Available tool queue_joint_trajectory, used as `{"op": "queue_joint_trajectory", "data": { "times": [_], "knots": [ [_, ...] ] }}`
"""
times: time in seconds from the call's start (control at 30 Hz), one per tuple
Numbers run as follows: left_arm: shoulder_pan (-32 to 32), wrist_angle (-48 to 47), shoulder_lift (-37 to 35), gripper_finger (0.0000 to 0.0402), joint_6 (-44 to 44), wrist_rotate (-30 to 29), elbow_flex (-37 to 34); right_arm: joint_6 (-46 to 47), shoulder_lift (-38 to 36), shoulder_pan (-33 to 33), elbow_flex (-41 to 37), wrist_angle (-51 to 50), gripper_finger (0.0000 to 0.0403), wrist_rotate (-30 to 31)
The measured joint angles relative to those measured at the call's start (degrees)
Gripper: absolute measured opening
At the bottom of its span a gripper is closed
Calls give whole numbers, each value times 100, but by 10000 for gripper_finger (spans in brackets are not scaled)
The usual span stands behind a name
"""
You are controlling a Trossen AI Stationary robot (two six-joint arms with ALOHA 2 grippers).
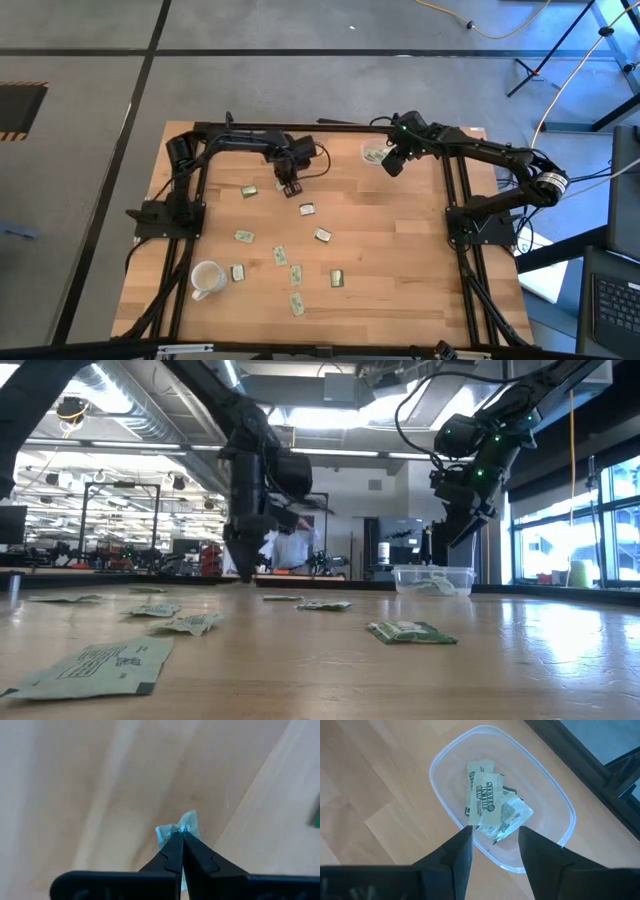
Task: Pick and place Stevia / Truvia into bins
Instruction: Put the green stevia packet into the transparent container
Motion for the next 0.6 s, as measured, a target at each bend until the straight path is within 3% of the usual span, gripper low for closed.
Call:
{"op": "queue_joint_trajectory", "data": {
  "times": [0.27, 0.37, 0.47, 0.6],
  "knots": [
    [-70, 40, -411, 2, 2, -77, 14, 4, 0, 0, 0, -5, 162, 0],
    [-92, 134, -563, 2, 172, 255, 14, -28, 0, 32, 0, -4, 162, -60],
    [-168, 547, -825, 2, 396, 718, 21, -176, 0, 180, 0, 14, 162, -523],
    [-342, 1398, -1125, 2, 968, 1116, 23, -203, 0, 525, 0, 490, 162, -1615]
  ]
}}
